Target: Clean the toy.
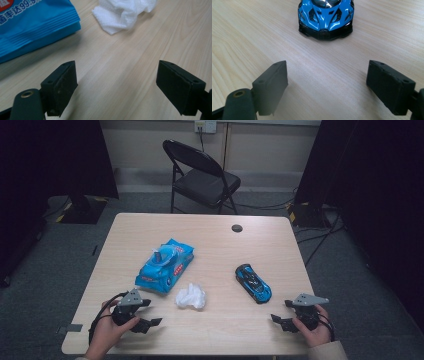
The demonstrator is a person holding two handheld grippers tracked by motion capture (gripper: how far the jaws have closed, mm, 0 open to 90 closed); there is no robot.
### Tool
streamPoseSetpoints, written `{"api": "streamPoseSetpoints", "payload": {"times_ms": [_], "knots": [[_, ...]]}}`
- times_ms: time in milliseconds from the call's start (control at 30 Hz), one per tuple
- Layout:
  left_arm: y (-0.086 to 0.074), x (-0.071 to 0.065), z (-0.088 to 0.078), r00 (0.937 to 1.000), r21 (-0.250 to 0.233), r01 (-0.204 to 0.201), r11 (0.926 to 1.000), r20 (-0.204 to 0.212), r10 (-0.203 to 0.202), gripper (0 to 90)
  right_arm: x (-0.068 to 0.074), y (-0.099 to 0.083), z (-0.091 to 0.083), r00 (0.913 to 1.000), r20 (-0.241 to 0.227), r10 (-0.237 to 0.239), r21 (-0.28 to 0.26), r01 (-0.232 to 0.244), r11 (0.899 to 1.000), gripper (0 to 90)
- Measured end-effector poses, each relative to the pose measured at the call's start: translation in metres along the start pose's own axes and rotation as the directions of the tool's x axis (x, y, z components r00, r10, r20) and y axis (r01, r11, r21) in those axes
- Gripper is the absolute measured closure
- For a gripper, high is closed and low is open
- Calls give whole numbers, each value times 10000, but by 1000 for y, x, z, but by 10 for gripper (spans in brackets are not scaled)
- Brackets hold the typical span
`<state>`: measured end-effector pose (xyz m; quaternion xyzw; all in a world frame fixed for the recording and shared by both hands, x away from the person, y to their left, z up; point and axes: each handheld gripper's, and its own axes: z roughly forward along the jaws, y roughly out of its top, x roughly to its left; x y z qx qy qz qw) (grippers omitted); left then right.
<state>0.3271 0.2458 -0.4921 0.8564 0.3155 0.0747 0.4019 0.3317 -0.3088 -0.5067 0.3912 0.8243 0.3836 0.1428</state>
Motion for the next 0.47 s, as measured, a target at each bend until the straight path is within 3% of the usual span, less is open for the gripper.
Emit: {"api": "streamPoseSetpoints", "payload": {"times_ms": [167, 300, 467], "knots": [[-5, 1, 1, 9993, 287, -284, 9992, -223, 291, 169, 4, 0, 2, 9979, 279, -579, 182, 574, 9982, 161], [-9, 0, 3, 9988, 411, -382, 9984, -294, 395, 167, 4, 0, 2, 9980, 275, -576, 181, 572, 9982, 160], [-11, 0, 4, 9959, 402, -824, 9958, -343, 838, 156, 4, 0, 2, 9980, 272, -579, 183, 575, 9982, 160]]}}
